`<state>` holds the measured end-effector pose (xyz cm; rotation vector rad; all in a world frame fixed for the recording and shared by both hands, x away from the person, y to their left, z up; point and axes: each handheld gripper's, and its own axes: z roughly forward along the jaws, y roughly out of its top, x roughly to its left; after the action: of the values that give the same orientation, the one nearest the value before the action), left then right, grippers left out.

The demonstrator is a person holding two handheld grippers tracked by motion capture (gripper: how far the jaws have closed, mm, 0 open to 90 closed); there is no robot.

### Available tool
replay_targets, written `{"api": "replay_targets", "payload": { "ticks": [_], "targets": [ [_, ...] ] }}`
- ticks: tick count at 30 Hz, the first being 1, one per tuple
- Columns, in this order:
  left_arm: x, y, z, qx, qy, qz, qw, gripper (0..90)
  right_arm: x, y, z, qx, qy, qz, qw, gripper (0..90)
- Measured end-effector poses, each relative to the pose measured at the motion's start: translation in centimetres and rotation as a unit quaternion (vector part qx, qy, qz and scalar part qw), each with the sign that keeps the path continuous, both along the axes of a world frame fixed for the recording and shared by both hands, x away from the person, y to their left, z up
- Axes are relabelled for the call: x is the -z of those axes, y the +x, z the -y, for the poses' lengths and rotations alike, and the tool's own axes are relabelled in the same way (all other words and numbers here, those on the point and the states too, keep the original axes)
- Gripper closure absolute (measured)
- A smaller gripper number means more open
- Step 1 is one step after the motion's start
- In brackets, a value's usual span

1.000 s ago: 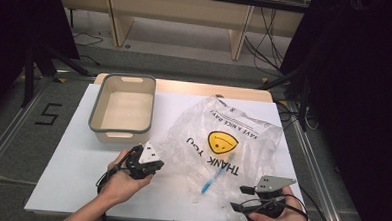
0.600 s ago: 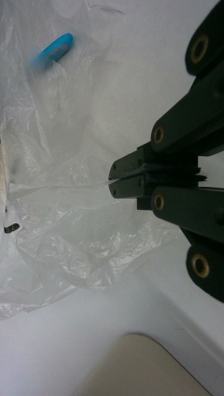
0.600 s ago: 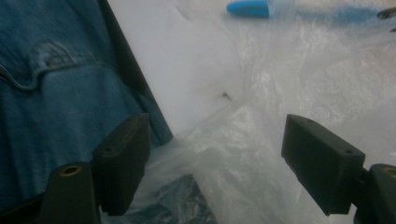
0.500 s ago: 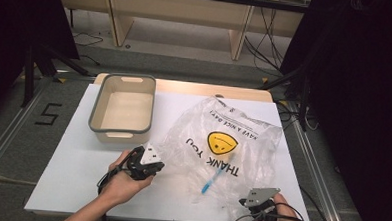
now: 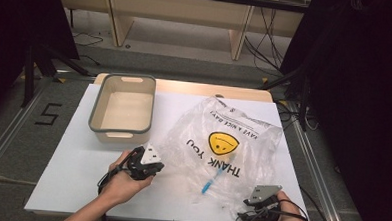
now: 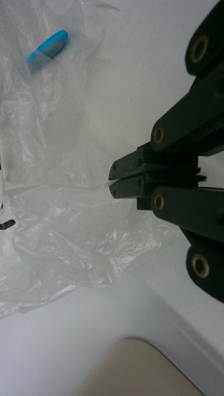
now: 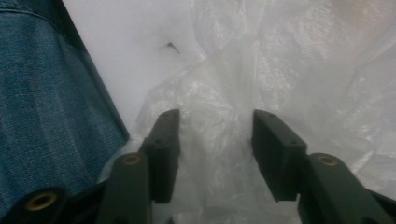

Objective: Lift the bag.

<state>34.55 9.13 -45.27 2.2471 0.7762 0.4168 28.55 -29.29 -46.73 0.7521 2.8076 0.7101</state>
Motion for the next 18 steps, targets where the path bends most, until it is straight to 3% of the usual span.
{"api": "replay_targets", "payload": {
  "ticks": [5,11,15,18],
  "targets": [
    [0.03,-0.06,0.14,0.002,-0.001,-0.001,1.0000,89.4,-0.06,0.04,-0.03,-0.007,-0.008,0.003,0.9999,73.8],
    [0.19,-0.02,0.17,0.005,0.005,-0.004,1.0000,89.3,0.03,0.41,0.22,0.006,0.002,-0.009,0.9999,88.3],
    [0.25,0.04,0.04,0.005,0.001,-0.002,1.0000,89.4,-0.01,0.47,0.21,0.000,0.001,-0.006,1.0000,90.0],
    [-0.09,-0.05,-0.04,0.010,-0.004,0.013,0.9999,89.4,-0.01,0.61,0.57,0.013,0.029,0.000,0.9995,90.0]
  ]
}}
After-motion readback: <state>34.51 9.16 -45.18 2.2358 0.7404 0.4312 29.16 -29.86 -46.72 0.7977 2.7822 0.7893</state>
